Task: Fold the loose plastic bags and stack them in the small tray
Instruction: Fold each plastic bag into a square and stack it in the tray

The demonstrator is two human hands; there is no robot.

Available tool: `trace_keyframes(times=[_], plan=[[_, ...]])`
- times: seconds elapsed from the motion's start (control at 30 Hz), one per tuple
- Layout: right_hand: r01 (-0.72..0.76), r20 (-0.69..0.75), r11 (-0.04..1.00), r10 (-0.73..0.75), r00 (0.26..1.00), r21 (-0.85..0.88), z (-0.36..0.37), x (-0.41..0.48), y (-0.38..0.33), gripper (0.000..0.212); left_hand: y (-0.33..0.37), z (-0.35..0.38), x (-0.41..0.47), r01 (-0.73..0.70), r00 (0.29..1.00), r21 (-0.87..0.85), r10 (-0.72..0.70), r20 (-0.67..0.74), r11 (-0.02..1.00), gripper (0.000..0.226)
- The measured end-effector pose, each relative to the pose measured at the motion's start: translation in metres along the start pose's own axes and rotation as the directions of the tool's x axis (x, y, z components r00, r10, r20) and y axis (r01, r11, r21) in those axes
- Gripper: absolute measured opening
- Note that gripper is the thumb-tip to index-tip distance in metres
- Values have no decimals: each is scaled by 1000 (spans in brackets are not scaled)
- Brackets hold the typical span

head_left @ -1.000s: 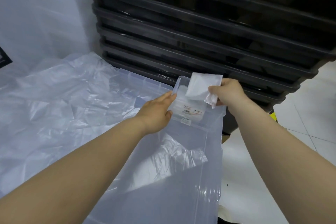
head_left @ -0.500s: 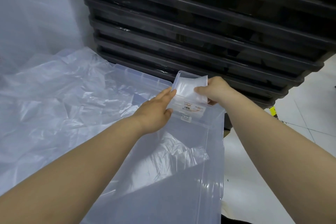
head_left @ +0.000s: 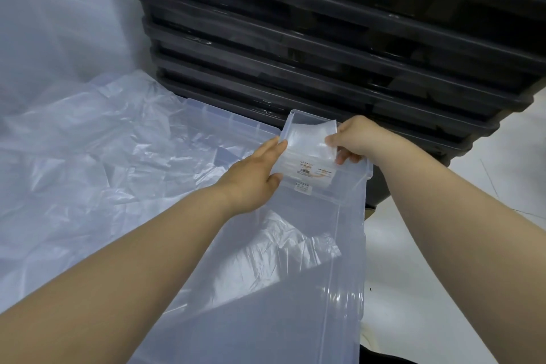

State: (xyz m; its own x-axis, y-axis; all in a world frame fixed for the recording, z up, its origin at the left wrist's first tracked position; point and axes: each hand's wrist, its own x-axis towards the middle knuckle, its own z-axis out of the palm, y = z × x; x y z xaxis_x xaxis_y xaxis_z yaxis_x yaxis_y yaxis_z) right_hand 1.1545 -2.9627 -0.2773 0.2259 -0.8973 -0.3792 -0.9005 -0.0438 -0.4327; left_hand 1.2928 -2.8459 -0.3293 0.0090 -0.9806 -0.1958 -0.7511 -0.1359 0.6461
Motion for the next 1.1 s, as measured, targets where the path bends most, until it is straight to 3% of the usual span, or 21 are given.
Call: trace_keyframes(times=[0.1, 0.17, 0.27, 0.4, 0.47, 0.57, 0.67, 0.77, 0.97, 1.1], plan=[[-65, 18, 991, 63, 998, 120, 0, 3, -3, 13, -1, 0, 0, 0, 1000, -3, 0, 2, 1000, 58], [-76, 26, 991, 74, 997, 110, 0, 4, -4, 17, -1, 0, 1, 0, 1000, -3, 0, 0, 1000, 58], [-34, -43, 986, 27, 999, -166, -1, 5, -4, 28, -1, 0, 1, -2, 1000, 0, 2, -6, 1000, 58], [-26, -214, 866, -95, 972, -500, -14, 0, -8, 40, -2, 1, 2, -13, 1000, -6, 13, -13, 1000, 58], [76, -244, 892, -203, 948, -446, -16, 1, -7, 28, -3, 1, 2, -14, 1000, -10, 13, -14, 1000, 58], [298, -95, 950, -307, 947, -98, -6, 1, -10, 10, -4, 2, 3, -14, 1000, -11, 14, -17, 1000, 58], [306, 30, 952, -305, 952, -24, 12, 9, -14, 19, -5, 2, 4, -20, 1000, -1, 20, -19, 1000, 58], [256, 50, 965, -254, 966, -55, 30, 22, -11, 16, -6, 2, 5, -20, 1000, 6, 20, -11, 1000, 58], [254, -110, 967, -252, 961, 10, 33, 20, -11, 5, -8, 3, 4, -20, 1000, -15, 21, 16, 1000, 61], [444, -353, 896, -413, 840, 8, 31, -21, -21, 16, -11, 7, -14, -43, 993, -78, 34, -114, 996, 60]])
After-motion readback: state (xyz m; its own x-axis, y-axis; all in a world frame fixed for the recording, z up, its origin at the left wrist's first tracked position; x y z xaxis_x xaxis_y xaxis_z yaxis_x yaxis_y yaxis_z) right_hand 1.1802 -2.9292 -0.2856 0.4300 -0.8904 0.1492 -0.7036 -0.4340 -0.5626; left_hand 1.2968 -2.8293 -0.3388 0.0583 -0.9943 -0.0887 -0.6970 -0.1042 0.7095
